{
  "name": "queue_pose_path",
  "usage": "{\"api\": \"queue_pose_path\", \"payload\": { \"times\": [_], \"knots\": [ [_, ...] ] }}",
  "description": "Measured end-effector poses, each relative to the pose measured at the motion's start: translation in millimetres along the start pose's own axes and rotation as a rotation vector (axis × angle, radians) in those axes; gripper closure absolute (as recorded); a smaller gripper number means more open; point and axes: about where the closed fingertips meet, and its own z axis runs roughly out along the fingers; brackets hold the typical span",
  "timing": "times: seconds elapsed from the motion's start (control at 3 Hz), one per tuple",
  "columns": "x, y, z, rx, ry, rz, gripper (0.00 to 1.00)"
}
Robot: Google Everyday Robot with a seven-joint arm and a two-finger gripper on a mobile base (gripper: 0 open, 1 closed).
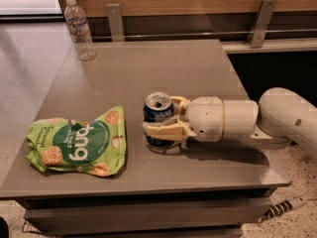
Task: Move pepsi can near green rice chip bag
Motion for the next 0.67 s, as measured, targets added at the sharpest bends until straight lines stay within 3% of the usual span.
{"api": "queue_pose_path", "payload": {
  "times": [0.67],
  "knots": [
    [-0.2,0.2,0.4,-0.001,0.000,0.000,0.05]
  ]
}}
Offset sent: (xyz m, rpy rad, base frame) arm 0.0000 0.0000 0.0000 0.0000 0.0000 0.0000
